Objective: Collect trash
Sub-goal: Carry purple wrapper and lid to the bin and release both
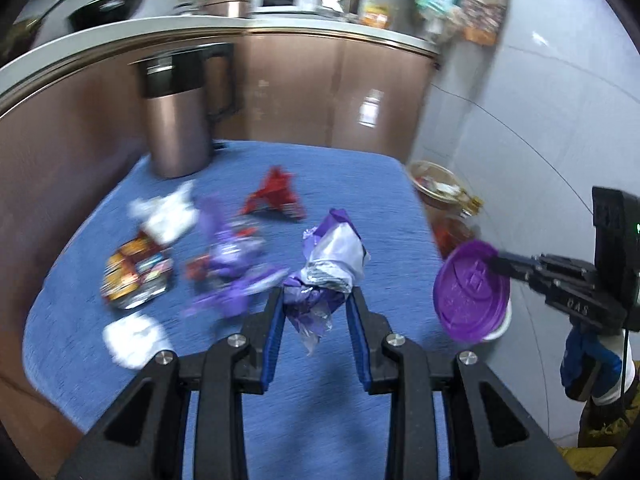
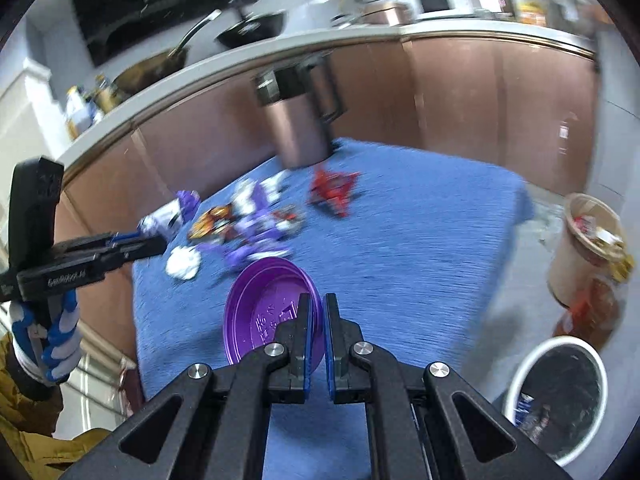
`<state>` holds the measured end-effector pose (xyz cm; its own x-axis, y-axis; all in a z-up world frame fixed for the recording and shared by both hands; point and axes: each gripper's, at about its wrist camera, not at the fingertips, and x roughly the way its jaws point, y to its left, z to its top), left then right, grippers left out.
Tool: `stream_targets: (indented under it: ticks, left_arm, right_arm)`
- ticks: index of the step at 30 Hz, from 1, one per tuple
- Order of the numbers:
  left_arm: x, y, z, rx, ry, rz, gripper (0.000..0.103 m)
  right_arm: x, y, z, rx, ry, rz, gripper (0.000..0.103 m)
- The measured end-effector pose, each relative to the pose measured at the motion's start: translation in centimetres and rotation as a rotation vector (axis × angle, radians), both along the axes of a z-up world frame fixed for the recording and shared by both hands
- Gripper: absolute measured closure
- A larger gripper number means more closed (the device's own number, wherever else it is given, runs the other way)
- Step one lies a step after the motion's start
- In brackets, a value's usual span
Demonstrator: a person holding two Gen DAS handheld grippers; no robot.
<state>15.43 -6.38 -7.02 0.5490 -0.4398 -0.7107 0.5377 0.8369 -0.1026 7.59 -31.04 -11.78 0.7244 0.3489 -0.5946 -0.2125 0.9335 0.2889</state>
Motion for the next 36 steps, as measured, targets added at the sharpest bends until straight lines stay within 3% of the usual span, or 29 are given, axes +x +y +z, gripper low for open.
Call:
stream_targets:
  ticks: [10,15,25,27,28,31,32,36]
  left_arm:
    - [-1.0,-16.7,-1.2,0.059,0.034,-0.314,0.074]
    - [-1.2,-23.6,-1.8,0.063,0.072,-0.425,0.074]
    - [0.3,-35.0,-4.8,0.074,0.174,-0.512,0.071]
    - [0.6,-36.2,-5.3,0.054,0.21,-0.518,0.066]
    - [0.7,-36.8,-5.5,0.045,0.225,-0.519,0.063]
    - [0.8,-37.5,-5.4,0.012,0.246,-0.518,0.053]
    - [1.0,-37.7,-5.2,0.001,0.256,-0.522,0.052]
    - [0.6,-37.5,-4.9,-0.001,0.244,-0.522,0.052]
  right_arm:
    - [-5.7,-13.5,0.2,-0.083,-0.014,-0.418,0.098]
    - [-7.0,-17.5,-0.2,-0.147,0.004,-0.572,0.097]
    - [-5.5,-22.3,-3.2,-0.285,0.095,-0.747,0.097]
    - [-5.5,-23.1,-3.5,-0.285,0.103,-0.762,0.097]
    - [-5.6,-23.5,-3.6,-0.283,0.105,-0.768,0.093]
    - [-6.2,-24.0,-3.6,-0.282,0.099,-0.797,0.063]
    - [-6.4,-24.0,-3.6,-0.286,0.094,-0.806,0.059]
    - [-6.8,-24.1,-3.5,-0.279,0.089,-0.813,0.059]
